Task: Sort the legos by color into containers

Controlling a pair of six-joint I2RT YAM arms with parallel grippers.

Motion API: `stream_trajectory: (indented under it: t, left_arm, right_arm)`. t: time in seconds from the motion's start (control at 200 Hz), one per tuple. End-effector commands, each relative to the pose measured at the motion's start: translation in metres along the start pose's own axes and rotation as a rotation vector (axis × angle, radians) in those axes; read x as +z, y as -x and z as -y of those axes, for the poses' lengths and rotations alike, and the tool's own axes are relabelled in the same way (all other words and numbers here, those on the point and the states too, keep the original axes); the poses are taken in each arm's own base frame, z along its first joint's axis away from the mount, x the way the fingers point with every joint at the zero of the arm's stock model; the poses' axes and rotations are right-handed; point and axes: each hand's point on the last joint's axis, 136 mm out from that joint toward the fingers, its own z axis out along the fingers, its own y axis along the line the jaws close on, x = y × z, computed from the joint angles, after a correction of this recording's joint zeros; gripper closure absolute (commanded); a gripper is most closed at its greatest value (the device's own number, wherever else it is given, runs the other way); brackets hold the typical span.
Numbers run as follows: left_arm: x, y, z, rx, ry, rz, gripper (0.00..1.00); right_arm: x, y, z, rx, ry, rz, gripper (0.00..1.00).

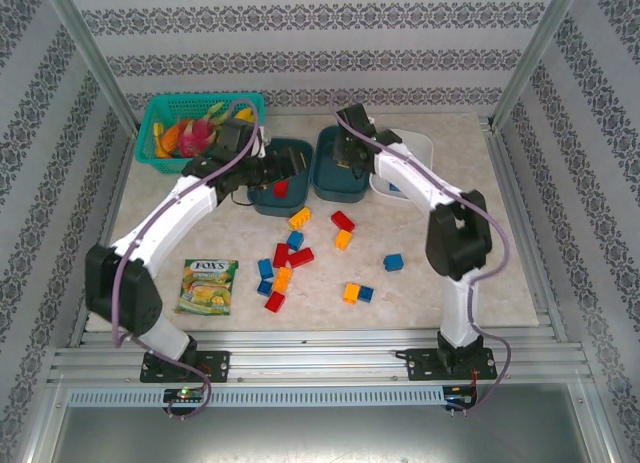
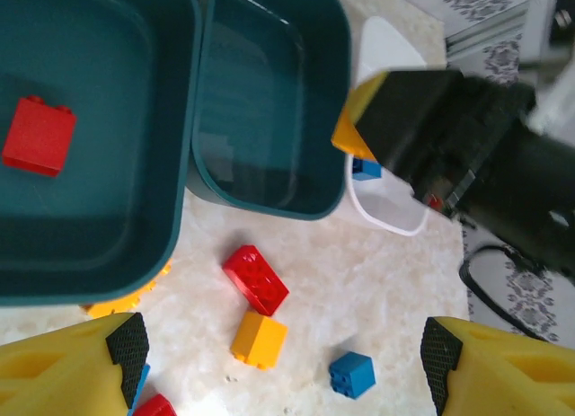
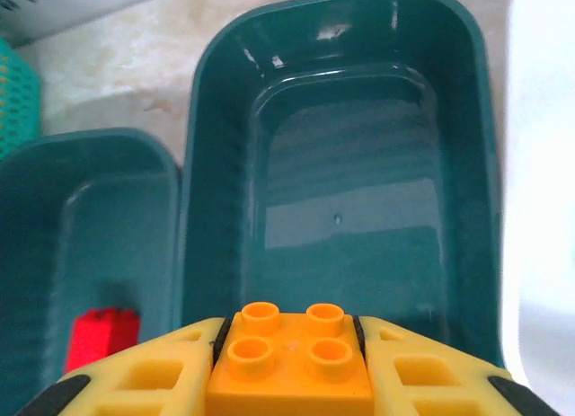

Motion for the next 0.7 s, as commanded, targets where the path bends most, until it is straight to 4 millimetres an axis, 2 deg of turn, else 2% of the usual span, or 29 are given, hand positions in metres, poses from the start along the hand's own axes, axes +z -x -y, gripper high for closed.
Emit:
stream_trajectory:
  t: [0.0,0.09,0.18,0.28,0.41,0.475,0.694]
  left_arm:
    - [0.004,0.016,0.001,0.021,0.017,0.009,0.18]
    - [0.013,0.027,0.004,0.028,0.008,0.016,0.18]
    - [0.023,0.031,0.005,0.027,0.006,0.008,0.18]
    - [0.031,0.032,0.002,0.023,0.017,-0.006,0.18]
    - [0.034,0.031,-0.002,0.021,0.029,-0.015,0.19]
    - [0.035,0.029,-0.003,0.017,0.033,-0.02,0.19]
    - [0.031,0.027,-0.004,0.012,0.039,-0.022,0.19]
  right_arm:
    - [0.043,-0.013,0.018,-0.063,-0.06,-0.123,0.74]
    - [0.066,-0.008,0.023,-0.012,-0.052,-0.15,0.73]
    - [0.088,-0.014,0.027,0.016,-0.044,-0.187,0.72]
    - [0.101,-0.021,0.028,0.023,-0.052,-0.242,0.71]
    - [0.102,-0.026,0.031,0.044,-0.077,-0.286,0.63]
    - [0.099,-0.025,0.03,0.058,-0.071,-0.288,0.55]
    - [0.074,-0.001,0.014,0.061,-0.012,-0.232,0.45]
